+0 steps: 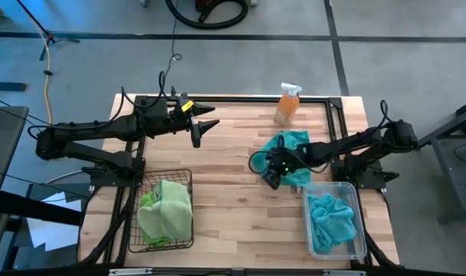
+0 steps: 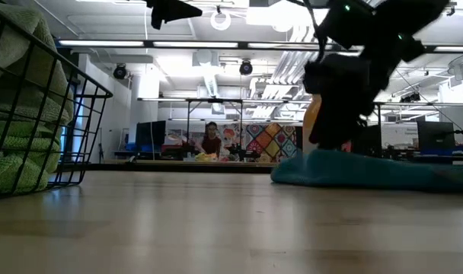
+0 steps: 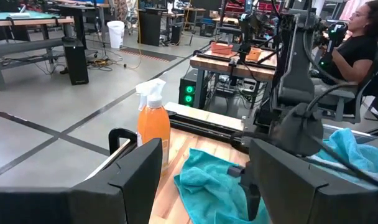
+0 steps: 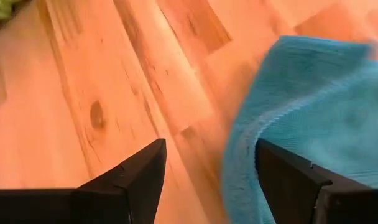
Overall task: Sort microfiber towel by color & place in baskets
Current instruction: Put the blue microfiber cloth into the transparent bin
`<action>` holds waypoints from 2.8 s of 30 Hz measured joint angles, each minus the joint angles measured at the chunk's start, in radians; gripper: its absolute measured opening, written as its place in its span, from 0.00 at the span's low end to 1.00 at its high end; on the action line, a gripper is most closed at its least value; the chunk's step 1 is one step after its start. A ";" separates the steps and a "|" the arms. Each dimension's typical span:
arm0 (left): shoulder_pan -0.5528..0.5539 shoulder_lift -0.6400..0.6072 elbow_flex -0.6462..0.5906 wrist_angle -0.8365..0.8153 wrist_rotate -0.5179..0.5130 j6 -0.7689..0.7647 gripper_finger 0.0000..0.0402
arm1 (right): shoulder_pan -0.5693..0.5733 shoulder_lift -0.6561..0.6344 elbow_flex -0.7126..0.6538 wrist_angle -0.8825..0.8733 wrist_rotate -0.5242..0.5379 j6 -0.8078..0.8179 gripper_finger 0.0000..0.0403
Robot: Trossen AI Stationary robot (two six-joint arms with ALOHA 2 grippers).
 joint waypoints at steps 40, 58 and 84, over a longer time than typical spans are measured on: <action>0.000 0.000 0.000 -0.001 0.007 -0.024 0.58 | -0.249 -0.006 0.105 -0.492 0.078 0.658 0.59; 0.000 0.000 0.000 0.000 0.060 0.029 0.58 | -0.253 0.111 0.049 -0.426 0.120 0.784 0.54; 0.000 -0.032 0.000 0.259 0.061 -0.027 0.58 | -0.099 -0.403 0.074 -0.328 0.213 0.406 0.00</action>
